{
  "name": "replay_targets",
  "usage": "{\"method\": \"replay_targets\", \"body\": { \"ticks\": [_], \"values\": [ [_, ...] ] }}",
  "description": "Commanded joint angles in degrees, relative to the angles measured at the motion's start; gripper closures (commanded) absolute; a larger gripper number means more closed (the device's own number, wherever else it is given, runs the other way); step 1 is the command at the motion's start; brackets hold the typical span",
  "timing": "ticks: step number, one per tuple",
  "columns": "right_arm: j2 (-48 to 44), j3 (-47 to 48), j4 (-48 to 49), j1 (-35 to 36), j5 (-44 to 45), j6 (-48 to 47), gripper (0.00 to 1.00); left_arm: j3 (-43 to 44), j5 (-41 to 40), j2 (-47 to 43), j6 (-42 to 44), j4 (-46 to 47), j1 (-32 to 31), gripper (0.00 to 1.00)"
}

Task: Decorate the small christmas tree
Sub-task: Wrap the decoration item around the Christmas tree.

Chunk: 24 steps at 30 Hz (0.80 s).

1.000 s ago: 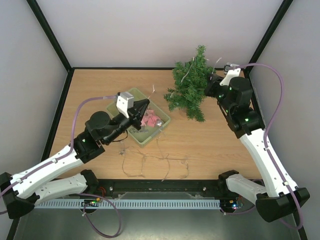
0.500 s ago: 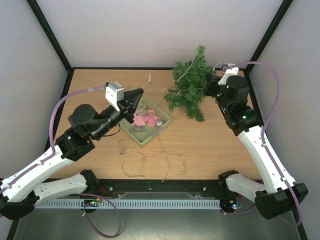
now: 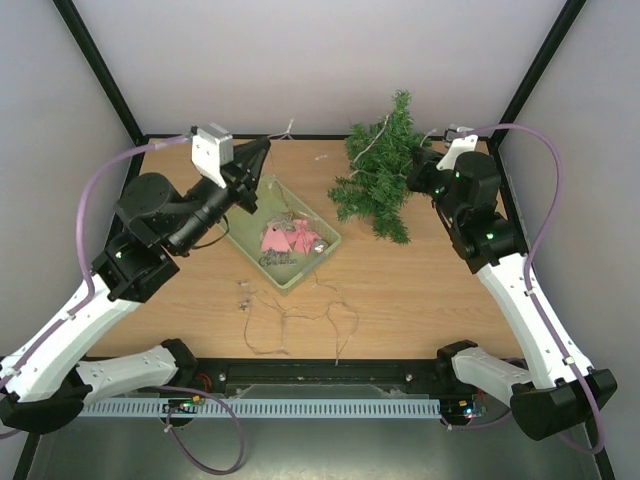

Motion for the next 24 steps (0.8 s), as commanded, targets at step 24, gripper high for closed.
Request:
{"method": "replay_targets", "body": {
  "ticks": [24],
  "values": [
    [-1.5,-0.7,-0.7,-0.3,2.7,-4.4,0.98,-6.1,17.3,-8.4,-7.7,-9.0,2.2,0.98]
  ]
}}
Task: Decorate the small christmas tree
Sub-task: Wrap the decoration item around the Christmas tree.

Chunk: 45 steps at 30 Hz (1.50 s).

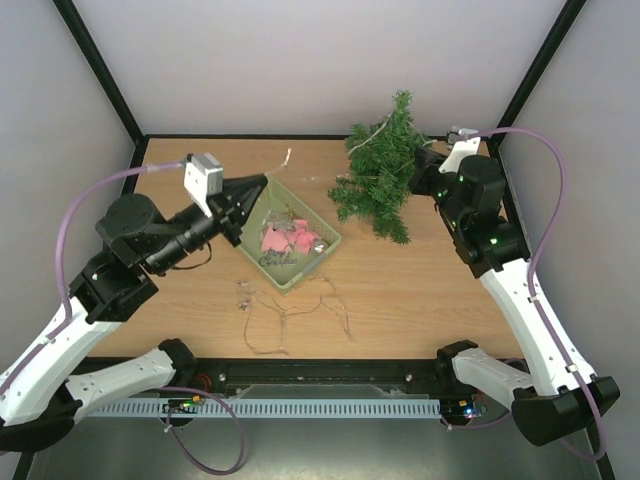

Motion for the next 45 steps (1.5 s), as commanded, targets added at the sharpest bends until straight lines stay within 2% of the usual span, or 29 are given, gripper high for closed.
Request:
{"method": "replay_targets", "body": {
  "ticks": [1,8,16,21,32,36,41,45],
  "values": [
    [0.7,-0.1,-0.3,-0.3,3.7,-2.9,0.98,-7.0,8.6,-3.3,-5.5,0.3,0.4,0.97],
    [2.9,0.9,-0.5,-0.3,6.8,-3.4,0.98,-15.1,17.6,-3.1,-9.7,3.1,0.0,0.98],
    [5.8,4.2,-1.4,-0.3,10.8,-4.5,0.98,-22.4,27.5,-4.9,-14.5,14.2,-5.0,0.98],
    [4.4,4.2,-2.3,-0.3,10.8,-4.5,0.98,-23.0,33.1,-5.6,-16.6,18.2,-6.1,0.98],
    [3.6,4.5,-2.7,-0.3,10.5,-5.7,0.98,-22.7,38.8,-6.7,-20.3,24.0,-6.1,0.98],
    [3.1,4.6,-2.7,-0.3,8.9,-5.3,0.98,-19.7,33.9,-7.2,-16.2,19.1,-6.1,0.98],
    [3.0,4.4,-2.2,-0.3,5.5,-3.7,0.98,-10.6,17.2,-5.6,-5.5,7.4,-6.0,0.98],
    [3.6,4.6,-1.9,-0.3,2.4,-2.1,0.98,-3.6,9.7,-2.3,0.2,2.1,-5.1,0.98]
  ]
}}
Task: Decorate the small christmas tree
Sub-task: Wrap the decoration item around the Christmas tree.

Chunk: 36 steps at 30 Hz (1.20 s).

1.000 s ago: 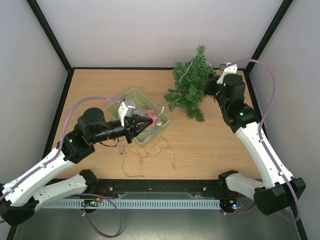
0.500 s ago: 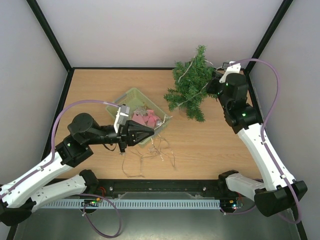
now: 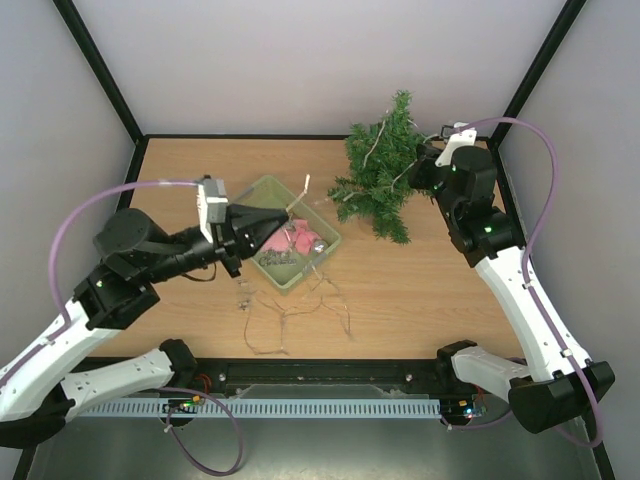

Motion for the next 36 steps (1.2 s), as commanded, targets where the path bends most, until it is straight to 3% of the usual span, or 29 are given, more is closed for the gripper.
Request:
{"method": "replay_targets", "body": {
  "ticks": [1,6,14,25,32,36],
  "values": [
    [-0.3,1.9,0.1,-0.3,-4.2,2.2,0.98,6.7,-11.9,2.3,8.5,-6.3,1.2,0.97],
    [0.6,1.5,1.7,-0.3,-5.9,3.7,0.98,10.6,-15.1,5.5,9.5,-6.8,4.9,0.97],
    [2.5,-0.6,3.7,-0.3,-5.5,4.3,0.98,13.1,-12.2,9.1,7.7,-5.0,12.6,0.98],
    [-2.8,-2.7,-1.2,-0.4,-0.1,3.8,0.67,13.2,-11.4,10.5,8.5,-4.5,13.9,0.98],
    [-5.2,-0.9,-6.3,-0.4,-0.3,0.9,0.61,16.2,-9.4,12.7,8.6,-3.9,14.4,0.97],
    [-7.0,2.1,-7.6,-0.3,-7.4,-3.0,0.61,17.6,-7.4,14.0,8.6,-3.9,14.4,0.98]
  ]
}}
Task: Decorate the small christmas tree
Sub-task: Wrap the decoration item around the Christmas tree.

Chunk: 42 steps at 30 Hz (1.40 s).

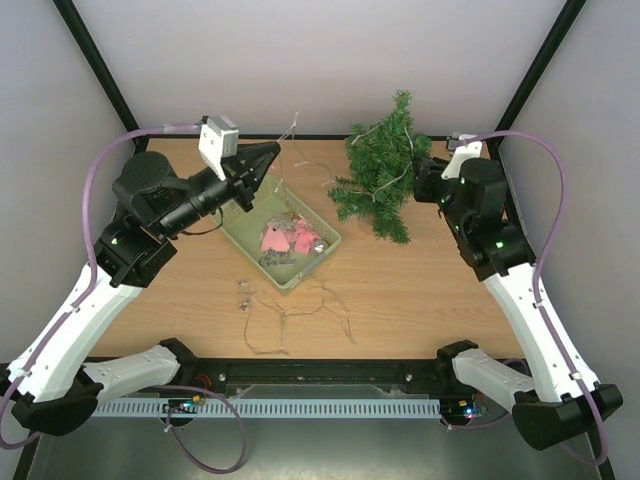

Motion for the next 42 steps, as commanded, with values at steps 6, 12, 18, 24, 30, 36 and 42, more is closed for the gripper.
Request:
{"method": "replay_targets", "body": {
  "ticks": [6,12,18,24,30,36,42],
  "values": [
    [-2.5,3.0,4.6,1.5,-26.2,-1.0,0.62,3.7,2.1,3.1,-0.4,3.7,0.5,0.98],
    [-4.1,-5.8,16.7,12.2,-24.7,-2.9,0.53,5.7,2.3,5.5,-2.6,5.4,0.6,0.98],
    [-5.4,-17.6,31.8,21.1,-21.5,-3.1,0.49,5.6,2.4,6.0,-4.8,7.0,0.7,0.97],
    [-3.8,-27.7,48.4,27.7,-14.0,-1.6,0.48,5.3,2.1,6.2,-6.1,7.9,0.8,0.97],
    [0.0,-32.7,52.9,32.5,-9.4,-2.2,0.44,5.1,1.6,5.9,-7.7,9.3,0.9,0.98],
    [4.3,-36.4,57.2,34.9,-6.9,-3.6,0.43,4.2,1.7,5.5,-8.8,10.9,0.9,0.98],
    [9.3,-36.1,58.9,35.1,-5.2,-5.7,0.43,3.4,1.8,5.1,-9.4,11.2,0.9,0.98]
  ]
}}
